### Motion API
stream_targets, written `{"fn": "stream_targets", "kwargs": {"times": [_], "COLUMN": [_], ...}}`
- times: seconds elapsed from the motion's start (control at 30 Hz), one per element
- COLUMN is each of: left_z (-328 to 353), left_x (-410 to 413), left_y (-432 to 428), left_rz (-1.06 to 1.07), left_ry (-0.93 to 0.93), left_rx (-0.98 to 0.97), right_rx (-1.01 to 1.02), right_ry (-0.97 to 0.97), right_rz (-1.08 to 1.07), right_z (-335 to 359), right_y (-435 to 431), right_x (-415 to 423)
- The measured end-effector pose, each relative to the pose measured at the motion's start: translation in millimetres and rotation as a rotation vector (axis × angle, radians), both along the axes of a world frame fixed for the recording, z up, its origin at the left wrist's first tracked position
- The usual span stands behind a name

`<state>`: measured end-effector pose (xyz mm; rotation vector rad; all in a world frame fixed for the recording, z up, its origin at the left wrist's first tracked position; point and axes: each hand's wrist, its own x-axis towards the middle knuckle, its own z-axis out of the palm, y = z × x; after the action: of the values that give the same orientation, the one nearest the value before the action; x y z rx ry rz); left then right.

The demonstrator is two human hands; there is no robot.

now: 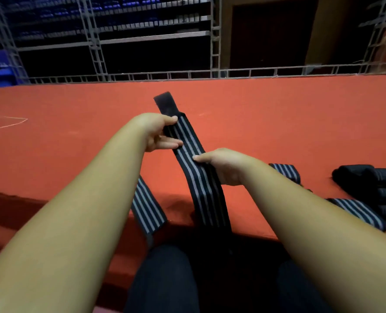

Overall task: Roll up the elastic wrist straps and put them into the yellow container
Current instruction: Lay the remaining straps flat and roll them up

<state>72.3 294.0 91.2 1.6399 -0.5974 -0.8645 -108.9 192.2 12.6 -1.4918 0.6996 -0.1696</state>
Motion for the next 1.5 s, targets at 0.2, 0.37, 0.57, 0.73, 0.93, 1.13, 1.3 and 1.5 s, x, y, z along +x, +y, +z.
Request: {"fn": "stream_targets", "kwargs": {"times": [0.2,0.37,0.57,0.73,0.93,1.13,1.3,1.5], "left_z": [-36,-65,-90,-108,-139,-173,-194,-223], "left_x": [58,95,129,146,177,228,278,328], "left_y": [26,48,52,46,27,9,-4,-13], "left_rz": [0.177,0.233,0.266,0.287,0.329,0.426,0.483,0.457], "left_ry": [-0.179,-0.283,-0.264,-0.258,-0.343,-0.571,-0.751,-0.739], "left_rx": [-0.125,-0.198,-0.142,-0.095,-0.042,0.008,0.159,0.336], "right_rx": [0.065,-0.006,-0.04,-0.035,-0.436,-0.793,-0.865,-0.942], "right_ry": [0.099,0.09,0.108,0.204,0.348,0.379,0.405,0.864], "right_rz": [0.233,0.244,0.279,0.379,0.435,0.313,0.345,0.714], "right_z": [-40,-70,-80,-88,-97,-106,-115,-78], "right_y": [17,26,34,33,23,6,-3,-3], "right_x": [50,98,126,135,160,211,271,324]}}
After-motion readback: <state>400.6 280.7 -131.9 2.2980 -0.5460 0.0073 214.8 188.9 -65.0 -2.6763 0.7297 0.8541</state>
